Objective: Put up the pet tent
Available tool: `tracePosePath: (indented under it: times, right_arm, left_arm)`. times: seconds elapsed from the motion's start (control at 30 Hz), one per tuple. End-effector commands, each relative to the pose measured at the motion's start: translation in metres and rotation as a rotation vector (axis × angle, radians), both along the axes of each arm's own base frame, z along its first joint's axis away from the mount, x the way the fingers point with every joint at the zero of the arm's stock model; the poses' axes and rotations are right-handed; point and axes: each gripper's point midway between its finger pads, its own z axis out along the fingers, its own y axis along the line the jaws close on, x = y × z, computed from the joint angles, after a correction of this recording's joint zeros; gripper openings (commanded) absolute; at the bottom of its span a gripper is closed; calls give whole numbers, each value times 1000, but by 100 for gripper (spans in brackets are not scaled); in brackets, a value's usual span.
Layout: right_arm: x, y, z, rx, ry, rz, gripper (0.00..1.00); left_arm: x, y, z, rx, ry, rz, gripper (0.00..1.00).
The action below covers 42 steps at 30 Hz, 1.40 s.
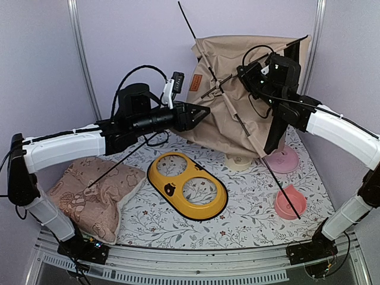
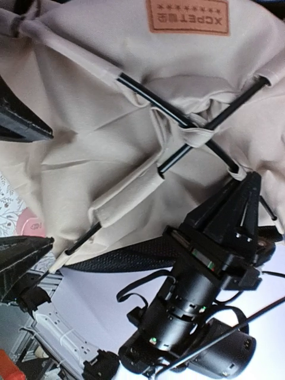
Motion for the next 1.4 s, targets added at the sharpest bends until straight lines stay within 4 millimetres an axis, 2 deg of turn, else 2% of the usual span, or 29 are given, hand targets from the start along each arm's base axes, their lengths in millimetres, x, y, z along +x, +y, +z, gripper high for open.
tracePosePath:
  times: [0.0, 0.17, 0.37, 0.47, 0.57, 0.73, 0.97, 1.2, 1.37]
  right_arm:
    - [2, -20, 63, -66, -200, -79, 0]
    - [11, -30, 86, -97, -300, -40, 0]
    - [11, -32, 115, -148, -408, 47, 0]
    - [2, -32, 130, -160, -460, 106, 0]
    - [-9, -38, 144, -166, -499, 129, 0]
    - [-32, -43, 173, -160, -569, 187, 0]
    - [-59, -50, 205, -174, -653, 233, 0]
    - [-64, -52, 215, -170, -684, 265, 0]
    - [-63, -47, 217, -166, -691, 308, 0]
  left_arm:
    - [-19, 18, 32, -3, -49, -29, 57]
    - [-19, 49, 50, 43, -80, 55, 60]
    - [14, 98, 52, 167, -86, 229, 60]
    - [29, 114, 47, 241, -91, 281, 60]
    - [42, 120, 46, 308, -105, 308, 58]
    - [50, 114, 49, 369, -131, 288, 55]
    - [47, 89, 69, 399, -204, 173, 53]
    - [41, 55, 68, 437, -265, 86, 53]
    - [41, 39, 54, 462, -262, 50, 52]
